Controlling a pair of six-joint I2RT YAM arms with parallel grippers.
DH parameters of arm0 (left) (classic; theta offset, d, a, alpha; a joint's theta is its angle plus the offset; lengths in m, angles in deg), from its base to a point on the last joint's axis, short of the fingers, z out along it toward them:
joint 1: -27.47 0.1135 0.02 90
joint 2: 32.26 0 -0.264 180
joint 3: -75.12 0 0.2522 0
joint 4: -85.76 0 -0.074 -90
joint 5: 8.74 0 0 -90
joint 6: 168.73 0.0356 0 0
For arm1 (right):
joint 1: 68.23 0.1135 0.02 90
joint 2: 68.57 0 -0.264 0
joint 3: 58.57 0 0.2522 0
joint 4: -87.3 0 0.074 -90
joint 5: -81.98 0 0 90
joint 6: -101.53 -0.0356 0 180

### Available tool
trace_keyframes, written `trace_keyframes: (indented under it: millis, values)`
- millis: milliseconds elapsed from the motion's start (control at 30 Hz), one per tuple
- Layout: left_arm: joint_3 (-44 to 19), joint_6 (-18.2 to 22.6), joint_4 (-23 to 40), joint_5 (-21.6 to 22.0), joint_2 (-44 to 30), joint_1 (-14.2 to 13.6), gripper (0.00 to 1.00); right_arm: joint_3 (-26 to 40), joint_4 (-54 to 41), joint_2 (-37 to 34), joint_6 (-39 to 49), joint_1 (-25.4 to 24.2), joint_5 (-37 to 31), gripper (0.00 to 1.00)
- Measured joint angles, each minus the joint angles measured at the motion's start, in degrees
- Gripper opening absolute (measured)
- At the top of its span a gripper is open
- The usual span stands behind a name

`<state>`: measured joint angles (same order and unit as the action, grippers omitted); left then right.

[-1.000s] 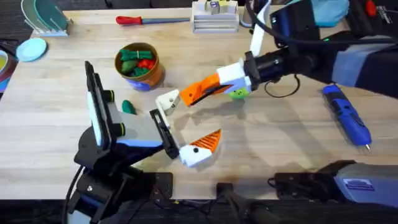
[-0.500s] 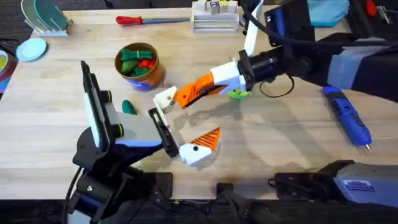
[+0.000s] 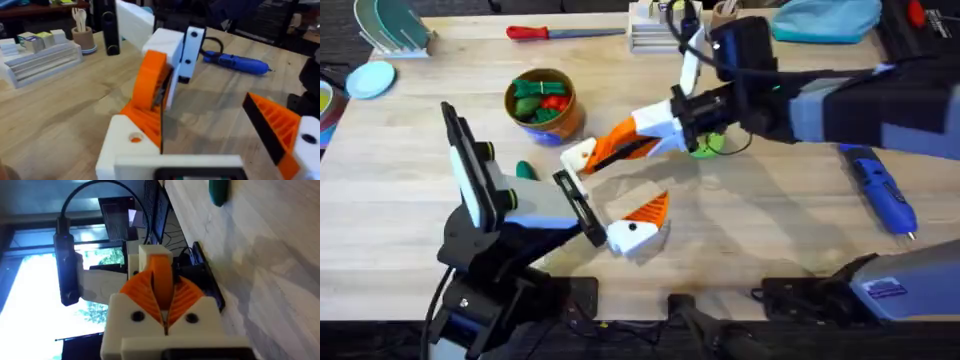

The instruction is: Pick up the gripper from the table and insert it into the empty holder that is missing its gripper. Then pick up a screw, insert it into the mounting hole, and use the screwdriver to tighten it. Finally, clean up the table by picking up the vegetable and placing it into the bucket.

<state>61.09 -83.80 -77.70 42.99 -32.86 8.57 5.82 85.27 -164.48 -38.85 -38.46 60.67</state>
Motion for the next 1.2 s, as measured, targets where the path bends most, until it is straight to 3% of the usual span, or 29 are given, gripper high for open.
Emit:
trace_keyframes:
  millis: [267,600,1200]
  values:
    - [0.0,-0.7,0.0,-0.5,0.0,-0.2,0.993,0.0,6.4,-1.7,-3.5,1.8,0.4,0.007]
    - [0.0,-0.8,0.0,0.4,0.0,-0.1,0.993,0.0,7.2,-1.7,-3.7,2.2,-0.9,0.009]
    - [0.0,-2.7,0.3,0.9,0.0,-0.9,0.993,0.0,10.2,-2.6,-3.6,0.8,0.9,0.46]
